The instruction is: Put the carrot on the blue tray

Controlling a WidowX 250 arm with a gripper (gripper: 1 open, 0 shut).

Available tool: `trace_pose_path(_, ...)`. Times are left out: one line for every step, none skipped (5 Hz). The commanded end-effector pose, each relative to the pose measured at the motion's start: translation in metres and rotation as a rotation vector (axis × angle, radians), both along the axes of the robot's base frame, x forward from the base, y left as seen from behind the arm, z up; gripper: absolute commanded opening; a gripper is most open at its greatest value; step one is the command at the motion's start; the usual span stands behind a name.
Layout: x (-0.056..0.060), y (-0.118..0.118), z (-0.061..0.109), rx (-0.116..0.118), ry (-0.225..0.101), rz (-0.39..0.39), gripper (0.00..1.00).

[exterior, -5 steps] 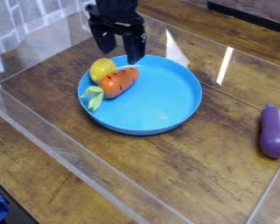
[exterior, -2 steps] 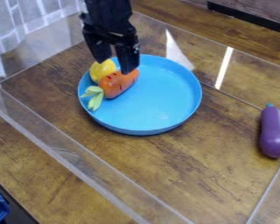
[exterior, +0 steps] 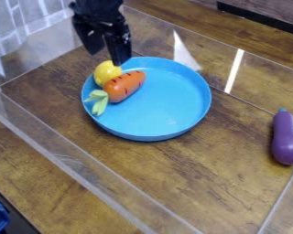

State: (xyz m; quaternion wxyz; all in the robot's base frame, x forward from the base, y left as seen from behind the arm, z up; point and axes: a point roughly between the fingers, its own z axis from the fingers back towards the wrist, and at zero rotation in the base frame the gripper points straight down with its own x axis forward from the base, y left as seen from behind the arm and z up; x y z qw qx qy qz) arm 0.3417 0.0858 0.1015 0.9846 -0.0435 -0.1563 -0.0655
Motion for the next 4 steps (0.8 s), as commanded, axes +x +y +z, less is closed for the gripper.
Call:
trace_pose_path(0.012,0.007,0.013,0.022,-0.051,0.044,1.00)
trace_pose_path(0.019,0.001,0.005,0.020,-0.049,0.073,1.00)
trace_pose_path(0.026,0.005,0.004,0.024,-0.042,0.119,0.00)
trace_pose_path(0.030,0.005,0.002,0.016,-0.031,0.155,1.00)
